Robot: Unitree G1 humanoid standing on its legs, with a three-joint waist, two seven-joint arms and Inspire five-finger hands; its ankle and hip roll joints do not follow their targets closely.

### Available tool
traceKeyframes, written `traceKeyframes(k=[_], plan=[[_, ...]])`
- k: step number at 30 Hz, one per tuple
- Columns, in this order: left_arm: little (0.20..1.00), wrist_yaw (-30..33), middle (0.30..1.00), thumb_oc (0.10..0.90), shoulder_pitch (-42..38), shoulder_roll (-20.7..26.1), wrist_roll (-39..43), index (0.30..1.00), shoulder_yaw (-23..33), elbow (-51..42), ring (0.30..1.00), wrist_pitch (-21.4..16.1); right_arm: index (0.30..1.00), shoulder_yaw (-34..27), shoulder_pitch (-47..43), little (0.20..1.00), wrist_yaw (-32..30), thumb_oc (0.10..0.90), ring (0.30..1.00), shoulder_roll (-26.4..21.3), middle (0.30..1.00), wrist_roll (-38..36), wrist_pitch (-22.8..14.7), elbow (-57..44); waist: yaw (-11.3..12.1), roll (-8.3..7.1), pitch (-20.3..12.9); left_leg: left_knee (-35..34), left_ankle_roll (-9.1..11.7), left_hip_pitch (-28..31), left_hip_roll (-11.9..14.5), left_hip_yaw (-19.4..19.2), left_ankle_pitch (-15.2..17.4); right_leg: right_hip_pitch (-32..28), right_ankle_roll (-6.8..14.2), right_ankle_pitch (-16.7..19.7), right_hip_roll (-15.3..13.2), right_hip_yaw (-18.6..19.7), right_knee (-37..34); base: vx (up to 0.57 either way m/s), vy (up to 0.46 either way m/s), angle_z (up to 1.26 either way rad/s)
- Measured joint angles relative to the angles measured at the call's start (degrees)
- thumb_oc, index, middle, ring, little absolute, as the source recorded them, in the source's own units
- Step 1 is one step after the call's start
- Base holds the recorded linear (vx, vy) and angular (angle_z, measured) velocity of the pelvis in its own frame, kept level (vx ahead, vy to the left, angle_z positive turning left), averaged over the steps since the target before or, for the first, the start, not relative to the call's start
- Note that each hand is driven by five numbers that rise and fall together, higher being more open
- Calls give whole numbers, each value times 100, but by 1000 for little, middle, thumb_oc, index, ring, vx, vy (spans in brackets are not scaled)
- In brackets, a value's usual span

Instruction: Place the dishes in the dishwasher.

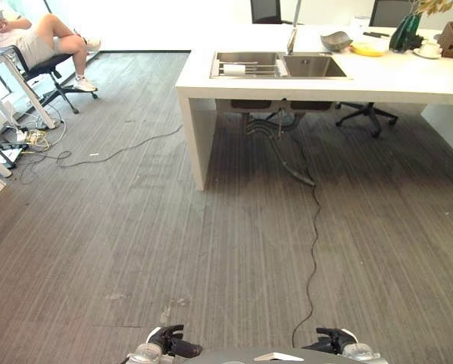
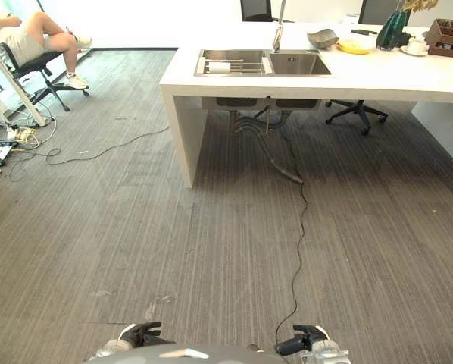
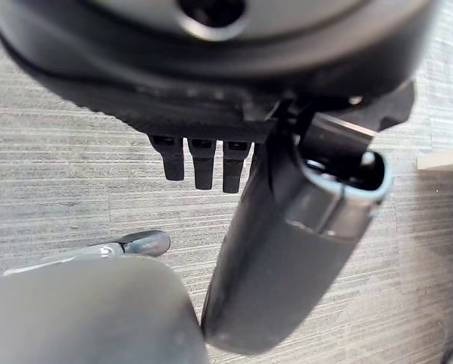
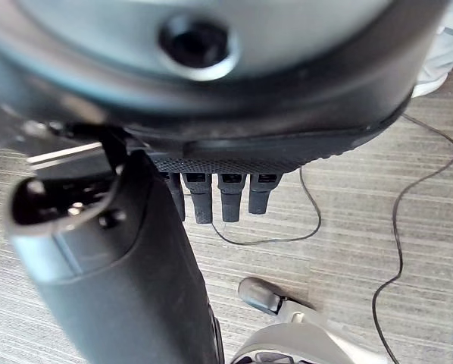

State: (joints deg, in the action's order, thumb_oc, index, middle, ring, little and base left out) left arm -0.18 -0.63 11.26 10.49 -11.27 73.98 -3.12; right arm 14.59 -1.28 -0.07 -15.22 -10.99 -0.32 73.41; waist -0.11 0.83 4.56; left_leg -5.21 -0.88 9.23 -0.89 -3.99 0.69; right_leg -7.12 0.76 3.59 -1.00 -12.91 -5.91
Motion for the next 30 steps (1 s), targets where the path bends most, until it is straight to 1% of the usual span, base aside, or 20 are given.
traceKeyframes(k=[5,8,10,13,16,18,23,26,28,30], plan=[[900,30,900,800,119,-18,456,900,110,0,900,4,900,-7,21,900,-50,800,900,45,900,-32,-2,29,-19,-8,-9,-27,32,5,2,0,21,0,1,-1,1,21,-1,0,0,0],[900,84,900,800,152,-20,598,900,109,-14,900,3,900,-215,106,900,-148,800,900,121,900,-39,-29,-51,-20,0,-16,-29,37,-1,5,-4,24,9,-3,1,4,25,-1,0,0,0],[900,101,900,800,158,-31,698,900,102,-12,900,3,900,-221,135,900,-166,800,900,123,900,-47,-34,-52,-27,14,-34,-29,35,-3,5,-6,23,10,-4,2,4,27,-1,0,0,0],[900,100,900,800,145,-28,683,900,61,-5,900,3,900,-220,143,900,-144,800,900,119,900,-55,-41,-62,-27,17,-44,-27,0,-13,5,-4,1,20,-9,5,5,27,-1,0,0,0],[900,96,900,800,144,-25,640,900,29,1,900,4,900,-222,153,900,-119,800,900,117,900,-104,-42,-50,-29,22,-62,-27,1,-7,5,-7,2,16,-10,6,5,27,-2,25,12,0],[900,83,900,800,137,-26,540,900,17,1,900,7,900,-223,156,900,-70,800,900,116,900,-277,-34,-39,-30,26,-84,-26,2,6,4,-10,3,7,-10,6,5,29,-2,41,27,-1],[900,40,900,800,108,-11,458,900,-141,-11,900,12,900,-219,144,900,55,800,900,115,900,-319,-25,-50,-28,34,-141,-14,0,13,3,-34,2,11,-11,7,6,54,0,16,39,-3],[900,-2,900,800,94,-4,450,900,-177,-21,900,18,900,-217,110,900,124,800,900,116,900,-313,-8,-59,-21,26,-143,-30,-3,38,3,-122,22,21,-10,8,11,108,11,3,78,-12],[900,-26,900,800,39,-4,452,900,-194,-36,900,26,900,-214,26,900,141,800,900,113,900,-310,25,-70,-3,35,-132,-31,-23,-9,17,-191,20,125,6,-2,16,208,91,-16,84,-20],[900,-31,900,800,-76,1,453,900,-190,-36,900,70,900,-206,-52,900,150,800,900,115,900,-309,40,-74,0,-11,-95,-29,-32,-38,8,-235,23,287,10,-26,10,253,234,-20,79,-15]])
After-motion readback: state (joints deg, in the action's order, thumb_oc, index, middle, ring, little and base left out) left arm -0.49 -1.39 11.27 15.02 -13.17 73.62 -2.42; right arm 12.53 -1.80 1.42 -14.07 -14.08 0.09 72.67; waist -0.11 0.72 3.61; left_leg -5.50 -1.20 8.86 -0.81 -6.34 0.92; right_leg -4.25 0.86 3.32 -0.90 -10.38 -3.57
